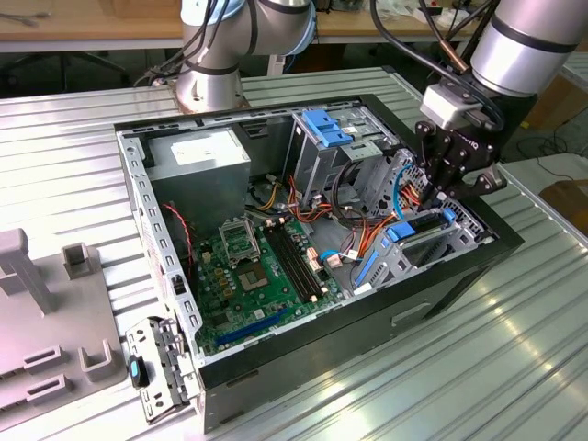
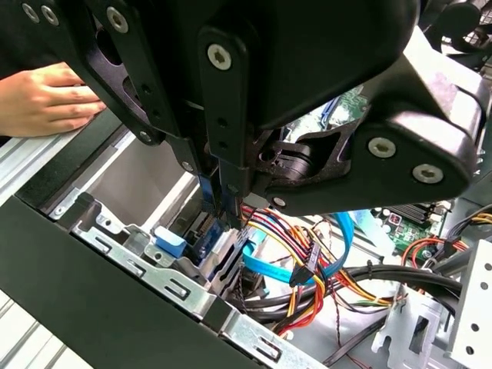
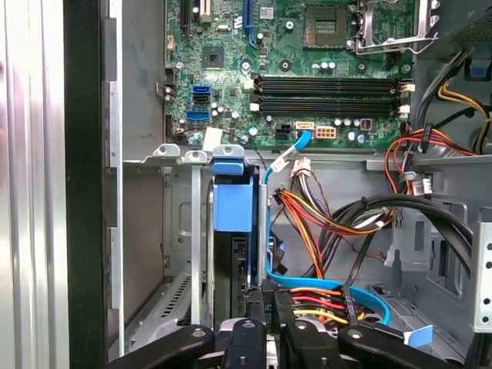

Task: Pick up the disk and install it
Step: 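Insert the first disk wire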

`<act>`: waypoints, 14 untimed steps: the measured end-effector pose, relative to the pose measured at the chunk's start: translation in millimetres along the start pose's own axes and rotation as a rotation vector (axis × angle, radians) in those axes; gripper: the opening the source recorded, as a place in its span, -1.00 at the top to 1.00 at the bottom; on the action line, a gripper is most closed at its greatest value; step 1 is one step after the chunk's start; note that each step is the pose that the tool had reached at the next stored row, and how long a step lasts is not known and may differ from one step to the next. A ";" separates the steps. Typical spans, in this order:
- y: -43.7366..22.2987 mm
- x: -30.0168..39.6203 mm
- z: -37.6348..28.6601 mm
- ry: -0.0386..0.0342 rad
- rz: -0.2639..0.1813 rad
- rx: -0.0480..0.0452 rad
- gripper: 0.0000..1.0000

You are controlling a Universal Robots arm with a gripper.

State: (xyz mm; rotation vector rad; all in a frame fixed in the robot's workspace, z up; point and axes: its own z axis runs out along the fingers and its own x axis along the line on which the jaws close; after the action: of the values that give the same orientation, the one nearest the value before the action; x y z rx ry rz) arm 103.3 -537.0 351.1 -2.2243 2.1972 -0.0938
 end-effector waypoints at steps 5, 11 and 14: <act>-0.1 1.7 0.1 0.0000 0.000 0.0017 0.66; -0.2 3.3 0.2 -0.0024 0.001 0.0359 0.66; 0.0 7.1 0.3 -0.0028 0.001 0.0366 0.66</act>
State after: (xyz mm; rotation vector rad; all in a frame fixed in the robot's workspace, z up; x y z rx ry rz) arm 103.4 -544.0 351.0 -2.2027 2.1774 -0.1298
